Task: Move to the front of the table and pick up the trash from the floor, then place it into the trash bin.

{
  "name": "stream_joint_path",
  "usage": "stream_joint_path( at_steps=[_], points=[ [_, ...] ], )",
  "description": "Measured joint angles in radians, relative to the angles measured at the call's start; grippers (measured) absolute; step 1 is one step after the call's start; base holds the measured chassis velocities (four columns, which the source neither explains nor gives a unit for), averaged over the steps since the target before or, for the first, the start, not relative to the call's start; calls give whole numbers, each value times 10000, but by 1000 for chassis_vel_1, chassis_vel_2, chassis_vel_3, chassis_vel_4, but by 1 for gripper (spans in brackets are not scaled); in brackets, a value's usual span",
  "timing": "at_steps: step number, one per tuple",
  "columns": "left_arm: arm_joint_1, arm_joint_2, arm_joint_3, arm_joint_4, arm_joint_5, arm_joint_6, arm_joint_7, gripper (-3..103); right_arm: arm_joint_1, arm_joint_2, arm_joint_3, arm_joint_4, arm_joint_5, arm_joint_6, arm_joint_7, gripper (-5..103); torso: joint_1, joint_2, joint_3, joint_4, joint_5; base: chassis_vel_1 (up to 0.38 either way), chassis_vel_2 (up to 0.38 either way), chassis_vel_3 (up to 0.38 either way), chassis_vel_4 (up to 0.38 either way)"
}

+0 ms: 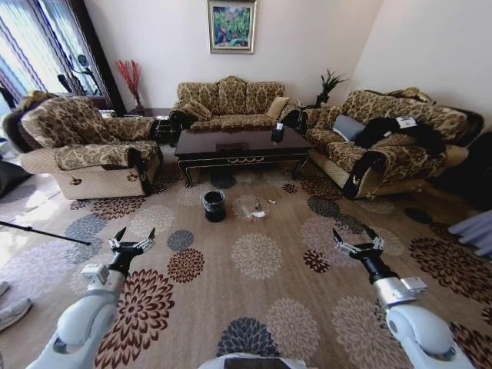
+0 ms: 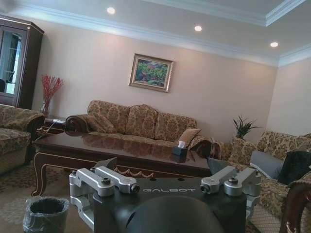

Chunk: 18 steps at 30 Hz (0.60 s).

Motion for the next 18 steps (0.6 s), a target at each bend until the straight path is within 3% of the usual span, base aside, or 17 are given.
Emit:
stream_joint_path(
  at_steps=[18],
  points=[
    [171,27,-33,206,-87,-194,290,100,-158,37,107,86,-173,94,-63,100,0,0,0,0,-2,0,0,0,0]
  ],
)
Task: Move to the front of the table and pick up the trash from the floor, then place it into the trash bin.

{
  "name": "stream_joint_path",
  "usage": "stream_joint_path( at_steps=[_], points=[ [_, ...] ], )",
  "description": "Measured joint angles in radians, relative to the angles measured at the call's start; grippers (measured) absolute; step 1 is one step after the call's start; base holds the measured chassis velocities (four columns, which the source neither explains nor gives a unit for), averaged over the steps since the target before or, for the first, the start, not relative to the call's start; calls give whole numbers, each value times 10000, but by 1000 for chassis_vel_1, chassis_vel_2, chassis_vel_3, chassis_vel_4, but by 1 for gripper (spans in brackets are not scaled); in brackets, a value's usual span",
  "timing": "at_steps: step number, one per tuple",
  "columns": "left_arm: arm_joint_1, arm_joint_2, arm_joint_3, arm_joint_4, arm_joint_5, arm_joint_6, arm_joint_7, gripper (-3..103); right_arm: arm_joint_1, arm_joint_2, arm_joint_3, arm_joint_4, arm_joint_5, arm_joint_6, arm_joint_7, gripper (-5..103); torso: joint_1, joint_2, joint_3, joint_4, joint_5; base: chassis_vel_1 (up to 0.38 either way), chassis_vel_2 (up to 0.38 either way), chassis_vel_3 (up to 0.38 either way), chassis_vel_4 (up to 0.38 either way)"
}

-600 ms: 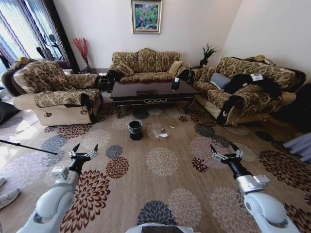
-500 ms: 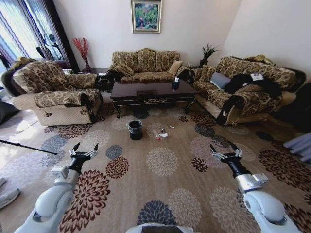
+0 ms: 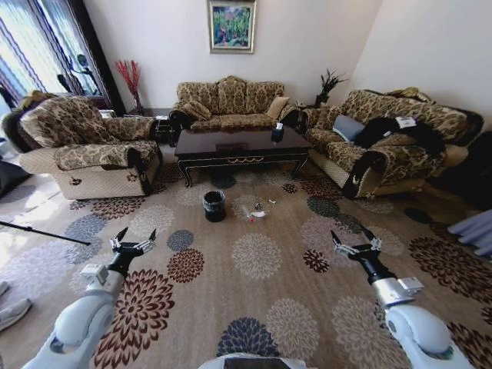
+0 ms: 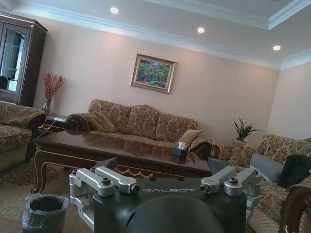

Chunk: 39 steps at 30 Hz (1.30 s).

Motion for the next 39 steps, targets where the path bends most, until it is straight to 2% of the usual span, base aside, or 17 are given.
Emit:
stream_joint_path(
  at_steps=[11,32,39],
  points=[
    [17,-85,39,-75,98,117,118,100,-237,246,59,175,68,-29,42,100,-82,-175,-93,0,1,0,0,0,0],
    [264,-434,93,-113,573,-89,125,100,-382,547,75,314,-149,73,29,100,-585,-1303,-719,0,0,0,0,0,0],
    [264,-557,118,-99,684,-85,127,100,-409,626,56,221,-608,215,22,100,-766,-1705,-939,0,1,0,0,0,0]
  ],
)
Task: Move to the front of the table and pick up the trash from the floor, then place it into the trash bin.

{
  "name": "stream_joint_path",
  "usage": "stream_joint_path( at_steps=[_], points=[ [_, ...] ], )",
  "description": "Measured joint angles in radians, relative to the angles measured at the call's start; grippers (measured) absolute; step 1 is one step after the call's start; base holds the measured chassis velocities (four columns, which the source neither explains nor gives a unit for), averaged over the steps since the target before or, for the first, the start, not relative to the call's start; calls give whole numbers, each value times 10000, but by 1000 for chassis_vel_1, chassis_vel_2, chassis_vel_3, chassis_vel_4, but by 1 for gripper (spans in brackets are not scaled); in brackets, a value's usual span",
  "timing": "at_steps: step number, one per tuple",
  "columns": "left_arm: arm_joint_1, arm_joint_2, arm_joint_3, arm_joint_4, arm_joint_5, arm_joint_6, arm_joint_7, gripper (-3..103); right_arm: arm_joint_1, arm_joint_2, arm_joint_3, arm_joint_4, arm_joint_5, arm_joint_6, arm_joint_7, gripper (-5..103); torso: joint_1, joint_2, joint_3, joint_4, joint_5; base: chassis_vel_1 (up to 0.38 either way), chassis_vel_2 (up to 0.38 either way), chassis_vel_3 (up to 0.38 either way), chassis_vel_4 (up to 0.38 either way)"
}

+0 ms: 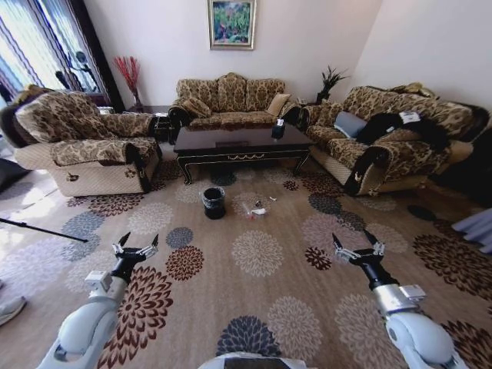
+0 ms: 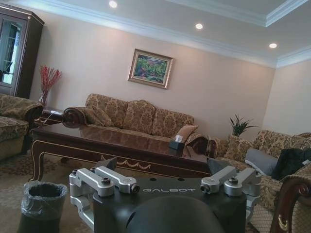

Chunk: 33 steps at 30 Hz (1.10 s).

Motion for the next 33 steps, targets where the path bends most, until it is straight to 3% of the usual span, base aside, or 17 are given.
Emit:
stream_joint_path(
  at_steps=[33],
  points=[
    [63,-211,-40,54,90,19,55,100,-145,488,17,-260,-34,193,-152,100,-675,-1528,-853,0,0,0,0,0,0]
  ],
)
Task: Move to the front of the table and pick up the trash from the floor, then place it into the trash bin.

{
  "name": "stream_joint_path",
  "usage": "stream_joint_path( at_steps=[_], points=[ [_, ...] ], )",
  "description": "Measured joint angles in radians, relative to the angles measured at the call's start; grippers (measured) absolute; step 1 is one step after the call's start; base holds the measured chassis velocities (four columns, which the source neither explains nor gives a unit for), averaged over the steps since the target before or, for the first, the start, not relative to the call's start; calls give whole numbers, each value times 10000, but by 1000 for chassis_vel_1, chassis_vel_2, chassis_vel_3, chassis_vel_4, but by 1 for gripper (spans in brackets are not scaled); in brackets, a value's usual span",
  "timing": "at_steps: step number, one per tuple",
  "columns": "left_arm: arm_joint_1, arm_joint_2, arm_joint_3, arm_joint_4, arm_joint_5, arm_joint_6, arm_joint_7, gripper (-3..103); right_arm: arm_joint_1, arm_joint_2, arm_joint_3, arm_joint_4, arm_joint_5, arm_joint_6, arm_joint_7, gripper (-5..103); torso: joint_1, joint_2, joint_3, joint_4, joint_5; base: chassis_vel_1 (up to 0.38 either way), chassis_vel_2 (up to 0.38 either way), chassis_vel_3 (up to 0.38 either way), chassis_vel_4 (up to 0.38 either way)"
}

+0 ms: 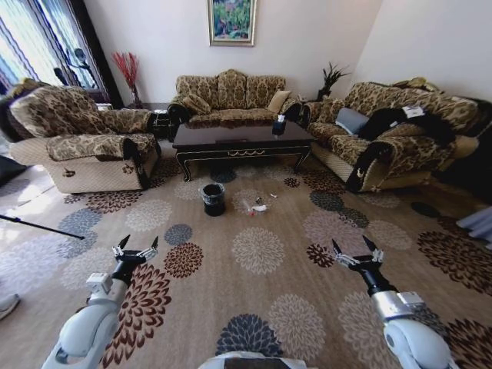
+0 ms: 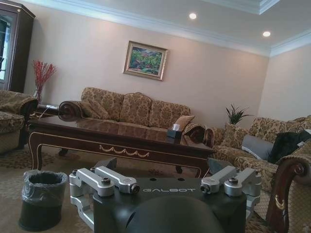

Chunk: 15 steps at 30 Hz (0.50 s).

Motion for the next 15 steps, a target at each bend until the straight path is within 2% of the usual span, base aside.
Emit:
stream_joint_path(
  at_steps=[15],
  points=[
    [8,-78,47,-35,75,1,-4,100,-116,207,0,-23,89,116,-143,100,-274,-646,-370,0,0,0,0,0,0]
  ],
)
